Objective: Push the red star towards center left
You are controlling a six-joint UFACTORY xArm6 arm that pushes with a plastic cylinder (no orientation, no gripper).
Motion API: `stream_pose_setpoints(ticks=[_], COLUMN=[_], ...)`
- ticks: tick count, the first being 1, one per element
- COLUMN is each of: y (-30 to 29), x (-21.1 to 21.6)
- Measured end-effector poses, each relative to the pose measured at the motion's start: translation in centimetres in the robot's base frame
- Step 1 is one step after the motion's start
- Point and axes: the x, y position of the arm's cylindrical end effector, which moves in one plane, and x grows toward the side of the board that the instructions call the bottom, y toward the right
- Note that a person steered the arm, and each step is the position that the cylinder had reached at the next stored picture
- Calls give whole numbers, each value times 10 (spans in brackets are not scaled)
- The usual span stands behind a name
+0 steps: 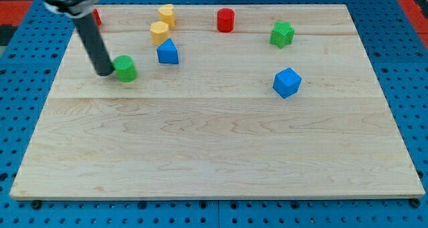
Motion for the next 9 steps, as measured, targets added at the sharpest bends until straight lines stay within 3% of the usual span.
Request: stream_pose_setpoints(ticks=[1, 2, 3, 4, 5, 7, 8, 9], y=[40, 38, -54, -120, -122, -109, -104, -65], x=[0, 4, -6, -48, -51, -175, -195, -173])
